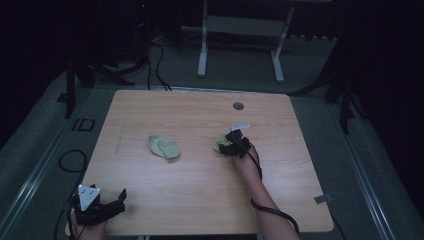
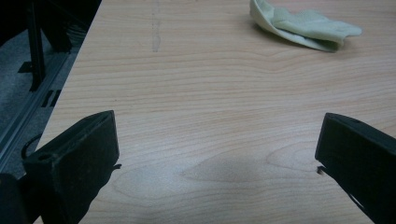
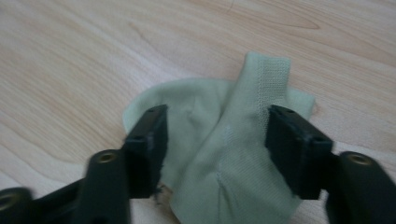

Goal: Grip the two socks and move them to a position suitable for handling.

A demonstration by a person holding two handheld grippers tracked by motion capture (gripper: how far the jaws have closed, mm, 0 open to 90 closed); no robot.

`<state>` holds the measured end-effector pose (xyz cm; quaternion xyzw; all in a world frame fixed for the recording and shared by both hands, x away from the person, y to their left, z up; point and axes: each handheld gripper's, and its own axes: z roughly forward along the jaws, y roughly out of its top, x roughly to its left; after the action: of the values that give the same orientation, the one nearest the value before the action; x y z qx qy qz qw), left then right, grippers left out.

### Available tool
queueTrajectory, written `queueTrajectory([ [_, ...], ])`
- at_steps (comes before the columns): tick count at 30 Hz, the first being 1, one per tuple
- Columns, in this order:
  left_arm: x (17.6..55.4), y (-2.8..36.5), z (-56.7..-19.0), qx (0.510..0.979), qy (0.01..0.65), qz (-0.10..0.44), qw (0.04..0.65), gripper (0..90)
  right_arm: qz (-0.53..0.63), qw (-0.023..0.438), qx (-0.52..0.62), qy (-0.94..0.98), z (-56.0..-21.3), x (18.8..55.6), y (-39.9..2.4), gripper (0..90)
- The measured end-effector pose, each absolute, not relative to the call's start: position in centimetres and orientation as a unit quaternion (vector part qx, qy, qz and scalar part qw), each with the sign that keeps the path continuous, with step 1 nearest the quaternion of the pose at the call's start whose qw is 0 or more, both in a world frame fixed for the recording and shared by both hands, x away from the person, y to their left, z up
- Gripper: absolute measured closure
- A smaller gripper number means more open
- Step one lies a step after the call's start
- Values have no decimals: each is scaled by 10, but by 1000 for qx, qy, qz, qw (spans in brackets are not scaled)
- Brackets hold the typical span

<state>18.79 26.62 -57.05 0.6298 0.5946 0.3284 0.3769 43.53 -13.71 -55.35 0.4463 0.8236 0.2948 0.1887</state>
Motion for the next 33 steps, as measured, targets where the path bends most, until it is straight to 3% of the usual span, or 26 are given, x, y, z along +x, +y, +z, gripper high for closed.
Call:
queueTrajectory([
  [14, 188, 264, -571, 637, 590, 326, 375, 0, 280, 222, 435, 826, -554, 425, -127, 802],
  [19, 188, 265, -570, 632, 591, 331, 375, 0, 284, 205, 442, 826, -549, 422, -128, 818],
  [33, 188, 262, -570, 635, 591, 333, 371, 0, 324, 213, 414, 824, -512, 385, -135, 823],
])
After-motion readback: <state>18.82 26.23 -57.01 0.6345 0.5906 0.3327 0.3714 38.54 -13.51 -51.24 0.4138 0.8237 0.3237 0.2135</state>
